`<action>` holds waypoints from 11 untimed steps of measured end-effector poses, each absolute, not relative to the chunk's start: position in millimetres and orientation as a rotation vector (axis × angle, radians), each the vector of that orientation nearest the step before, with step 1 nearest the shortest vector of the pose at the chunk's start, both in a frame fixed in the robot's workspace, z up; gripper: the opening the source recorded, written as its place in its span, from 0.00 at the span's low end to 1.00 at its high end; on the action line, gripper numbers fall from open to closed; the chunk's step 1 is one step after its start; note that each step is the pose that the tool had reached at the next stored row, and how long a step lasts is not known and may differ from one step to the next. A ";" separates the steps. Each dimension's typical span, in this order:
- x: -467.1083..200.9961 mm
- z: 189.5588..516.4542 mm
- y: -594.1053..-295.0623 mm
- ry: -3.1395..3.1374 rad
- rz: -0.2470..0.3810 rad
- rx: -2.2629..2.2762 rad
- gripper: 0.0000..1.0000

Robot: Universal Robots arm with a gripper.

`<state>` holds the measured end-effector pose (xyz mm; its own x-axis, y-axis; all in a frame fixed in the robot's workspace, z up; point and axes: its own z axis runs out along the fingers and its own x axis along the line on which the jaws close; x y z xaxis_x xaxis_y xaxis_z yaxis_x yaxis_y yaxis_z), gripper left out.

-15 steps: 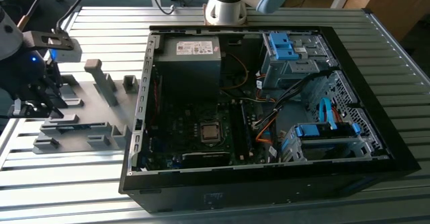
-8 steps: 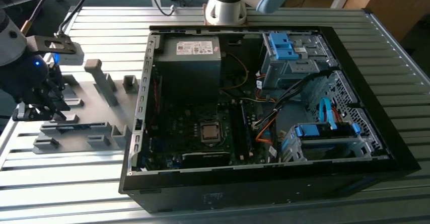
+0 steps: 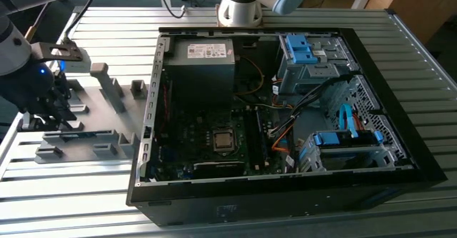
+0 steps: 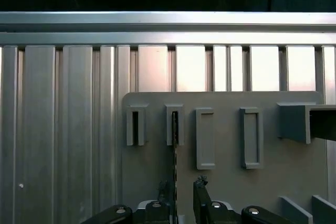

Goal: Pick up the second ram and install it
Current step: 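Pick up the second ram and move it above second insertion slot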

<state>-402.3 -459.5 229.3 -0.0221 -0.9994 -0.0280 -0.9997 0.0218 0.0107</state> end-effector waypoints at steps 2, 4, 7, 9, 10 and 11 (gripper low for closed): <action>-402.7 225.8 -460.4 2.232 0.042 -2.192 0.32; -402.8 222.5 -460.6 2.230 0.042 -2.194 0.32; -402.8 217.3 -460.9 2.228 0.042 -2.196 0.32; -402.8 214.3 -461.1 2.226 0.042 -2.198 0.32; -402.8 212.9 -461.3 2.225 0.042 -2.199 0.32; -402.8 211.5 -461.4 2.224 0.041 -2.200 0.32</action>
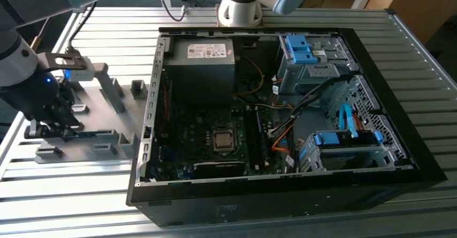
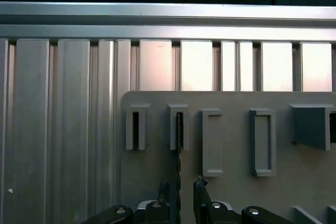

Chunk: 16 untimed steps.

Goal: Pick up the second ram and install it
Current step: 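Pick up the second ram and move it above second insertion slot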

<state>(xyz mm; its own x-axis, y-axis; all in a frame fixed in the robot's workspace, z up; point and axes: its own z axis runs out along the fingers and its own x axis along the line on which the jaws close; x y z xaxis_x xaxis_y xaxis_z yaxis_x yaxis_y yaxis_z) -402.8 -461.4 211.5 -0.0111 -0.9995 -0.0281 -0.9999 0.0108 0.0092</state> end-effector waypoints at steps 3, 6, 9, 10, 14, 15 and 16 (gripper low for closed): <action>-402.9 207.5 -461.7 2.220 0.040 -2.202 0.32; -402.9 203.8 -461.8 2.217 0.038 -2.204 0.32; -403.0 200.1 -462.0 2.213 0.035 -2.205 0.32; -403.0 198.9 -462.0 2.212 0.034 -2.205 0.32; -403.1 194.9 -462.2 2.209 0.033 -2.208 0.32; -403.1 194.0 -462.3 2.208 0.033 -2.208 0.30; -403.1 193.3 -462.3 2.207 0.033 -2.208 0.24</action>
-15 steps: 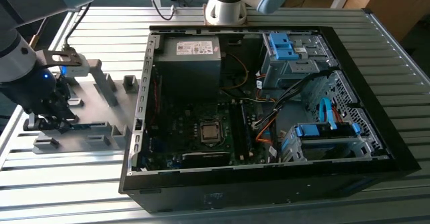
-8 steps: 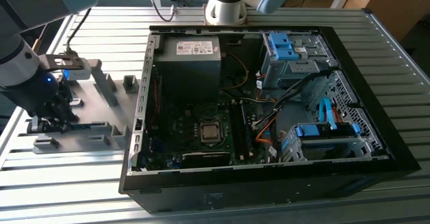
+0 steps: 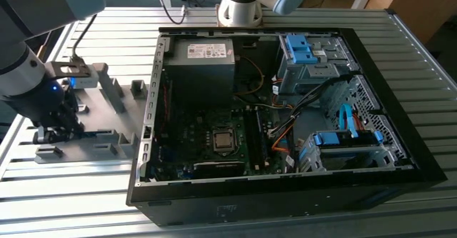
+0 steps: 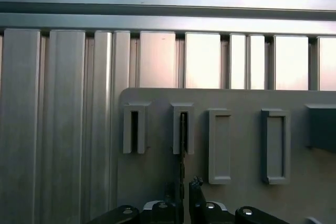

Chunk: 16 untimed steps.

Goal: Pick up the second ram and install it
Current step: 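Pick up the second ram and move it above second insertion slot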

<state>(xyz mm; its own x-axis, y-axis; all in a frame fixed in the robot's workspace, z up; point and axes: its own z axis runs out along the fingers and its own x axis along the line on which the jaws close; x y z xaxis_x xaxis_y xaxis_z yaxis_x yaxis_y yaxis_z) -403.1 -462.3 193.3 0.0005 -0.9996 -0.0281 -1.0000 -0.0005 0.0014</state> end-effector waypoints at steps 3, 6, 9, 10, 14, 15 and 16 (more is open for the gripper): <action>-403.1 191.6 -462.3 2.207 0.033 -2.209 0.18; -403.3 190.8 -462.3 2.207 0.033 -2.209 0.18; -404.2 190.4 -462.3 2.207 0.033 -2.209 0.18; -404.5 190.3 -462.3 2.207 0.033 -2.209 0.18; -405.0 189.1 -462.3 2.207 0.033 -2.209 0.18; -405.1 188.6 -462.3 2.207 0.033 -2.209 0.18; -405.1 188.2 -462.3 2.207 0.033 -2.209 0.18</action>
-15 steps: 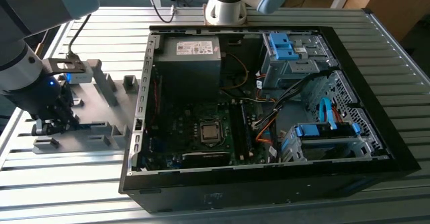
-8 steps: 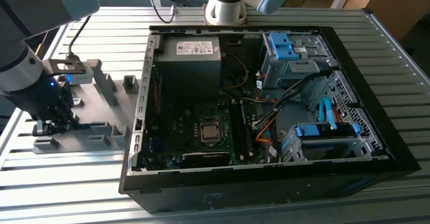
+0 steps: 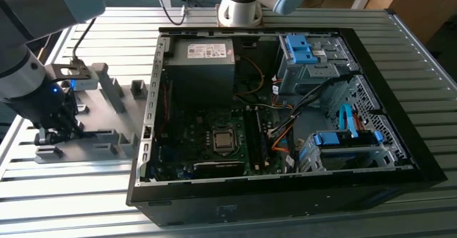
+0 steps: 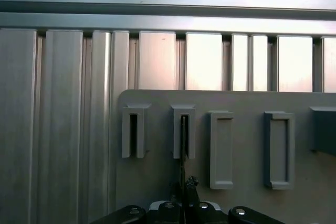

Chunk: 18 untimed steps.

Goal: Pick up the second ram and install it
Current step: 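Pick up the second ram and move it above second insertion slot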

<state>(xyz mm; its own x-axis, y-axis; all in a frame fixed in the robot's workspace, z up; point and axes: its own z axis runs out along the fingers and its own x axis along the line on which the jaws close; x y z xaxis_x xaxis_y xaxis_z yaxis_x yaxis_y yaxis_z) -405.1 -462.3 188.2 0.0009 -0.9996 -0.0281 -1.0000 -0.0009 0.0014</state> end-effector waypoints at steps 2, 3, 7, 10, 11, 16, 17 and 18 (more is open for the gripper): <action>-405.1 187.6 -462.3 2.207 0.033 -2.209 0.18; -405.1 187.4 -462.3 2.207 0.033 -2.209 0.18; -405.7 187.0 -462.3 2.207 0.033 -2.209 0.18; -407.5 186.8 -462.3 2.207 0.034 -2.208 0.18; -407.5 186.8 -462.3 2.206 0.034 -2.209 0.18; -407.6 185.8 -462.3 2.207 0.034 -2.208 0.18; -407.6 185.6 -462.2 2.207 0.034 -2.208 0.18; -407.0 185.2 -462.2 2.206 0.034 -2.208 0.18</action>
